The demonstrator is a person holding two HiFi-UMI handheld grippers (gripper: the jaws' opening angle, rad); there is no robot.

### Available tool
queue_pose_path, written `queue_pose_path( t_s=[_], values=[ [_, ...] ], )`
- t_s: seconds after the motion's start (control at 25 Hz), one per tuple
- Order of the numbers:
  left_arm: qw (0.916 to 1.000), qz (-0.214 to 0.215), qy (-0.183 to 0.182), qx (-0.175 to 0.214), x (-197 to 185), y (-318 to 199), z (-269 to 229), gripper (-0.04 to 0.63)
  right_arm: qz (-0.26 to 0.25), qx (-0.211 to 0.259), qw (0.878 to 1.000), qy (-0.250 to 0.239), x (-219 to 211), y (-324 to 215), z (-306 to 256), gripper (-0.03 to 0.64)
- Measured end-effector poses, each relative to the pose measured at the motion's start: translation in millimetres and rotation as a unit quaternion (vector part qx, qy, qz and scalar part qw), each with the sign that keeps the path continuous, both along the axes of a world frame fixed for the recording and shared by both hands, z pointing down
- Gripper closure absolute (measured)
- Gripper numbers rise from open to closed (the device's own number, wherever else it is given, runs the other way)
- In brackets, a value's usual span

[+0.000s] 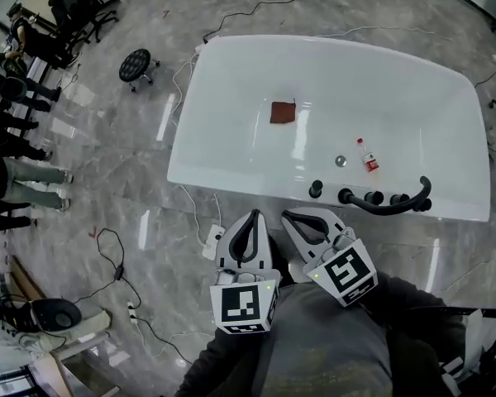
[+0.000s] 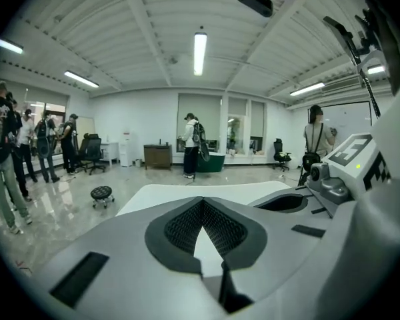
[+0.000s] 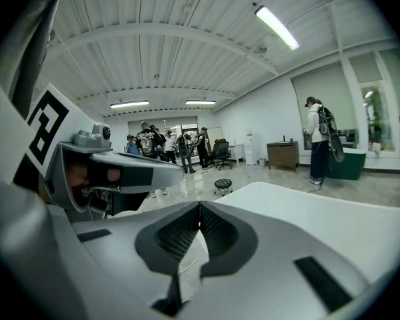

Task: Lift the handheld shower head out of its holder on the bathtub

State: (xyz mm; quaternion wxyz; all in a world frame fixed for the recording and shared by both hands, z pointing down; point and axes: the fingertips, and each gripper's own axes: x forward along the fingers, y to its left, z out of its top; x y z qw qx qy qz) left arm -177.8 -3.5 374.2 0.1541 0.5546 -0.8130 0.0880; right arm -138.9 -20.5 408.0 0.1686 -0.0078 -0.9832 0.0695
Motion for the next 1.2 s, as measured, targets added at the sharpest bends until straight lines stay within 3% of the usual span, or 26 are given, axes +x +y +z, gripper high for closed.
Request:
queue_pose_path(
  t_s=[0.24, 0.4, 0.6, 0.92, 1.08, 1.2],
  values=[
    [0.9950, 0.100, 0.007, -0.001, -18.3, -28.4, 10.4, 0.592, 0.093, 0.007, 0.996, 0.010, -10.8, -13.2, 7.4, 0.612],
    [0.9824, 0.187, 0.005, 0.005, -12.0, -59.7, 7.6, 0.591, 0.183, 0.011, 0.983, 0.014, 0.4, -34.0, 6.7, 0.612],
    [0.9654, 0.261, 0.002, -0.001, 4.6, -75.5, 11.9, 0.592, 0.261, 0.020, 0.964, -0.039, 15.5, -47.4, -9.6, 0.612],
    [0.9457, 0.325, 0.000, -0.017, 18.1, -74.0, 22.1, 0.591, 0.339, 0.013, 0.940, -0.016, 34.5, -38.1, 13.4, 0.612],
    [0.9397, 0.341, -0.001, -0.020, 28.5, -68.9, 24.1, 0.592, 0.371, 0.012, 0.929, -0.006, 50.3, -40.5, 20.6, 0.612],
    [0.9401, 0.340, -0.003, -0.019, 31.0, -65.2, 25.3, 0.591, 0.388, 0.019, 0.922, -0.004, 62.2, -45.4, 22.0, 0.612]
  ],
)
